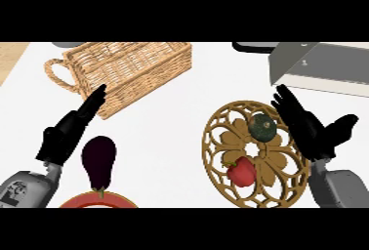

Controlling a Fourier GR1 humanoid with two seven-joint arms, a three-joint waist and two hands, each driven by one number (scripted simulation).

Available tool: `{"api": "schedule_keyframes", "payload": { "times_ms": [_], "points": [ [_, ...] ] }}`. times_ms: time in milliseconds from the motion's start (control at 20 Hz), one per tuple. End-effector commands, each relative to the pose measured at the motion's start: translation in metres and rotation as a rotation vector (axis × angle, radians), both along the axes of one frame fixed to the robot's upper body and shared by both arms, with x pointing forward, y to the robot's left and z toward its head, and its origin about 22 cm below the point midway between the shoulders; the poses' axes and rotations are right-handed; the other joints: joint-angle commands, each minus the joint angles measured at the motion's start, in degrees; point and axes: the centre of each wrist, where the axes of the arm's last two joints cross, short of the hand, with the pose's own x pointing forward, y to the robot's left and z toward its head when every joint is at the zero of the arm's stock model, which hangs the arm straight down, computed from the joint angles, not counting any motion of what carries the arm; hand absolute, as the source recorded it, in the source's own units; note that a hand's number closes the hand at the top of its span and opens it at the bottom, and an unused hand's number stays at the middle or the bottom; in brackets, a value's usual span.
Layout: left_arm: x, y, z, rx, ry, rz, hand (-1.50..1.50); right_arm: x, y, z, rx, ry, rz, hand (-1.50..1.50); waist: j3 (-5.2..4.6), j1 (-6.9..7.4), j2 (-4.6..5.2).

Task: Pick the squash from the placemat and place it in the tiered shelf

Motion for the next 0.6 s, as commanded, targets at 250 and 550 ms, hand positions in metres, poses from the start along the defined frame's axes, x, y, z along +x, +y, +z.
{"api": "schedule_keyframes", "payload": {
  "times_ms": [250,550],
  "points": [
    [-0.027,0.066,-0.035,-0.073,0.090,0.353,0.00,0.041,0.041,0.082,-0.208,-0.479,-0.168,1.50,-0.09,3.57,0.23],
    [-0.043,0.067,-0.039,-0.152,0.144,0.359,0.00,0.015,0.048,0.008,-0.525,-0.389,-0.640,-1.50,0.00,1.84,0.18]
  ]
}}
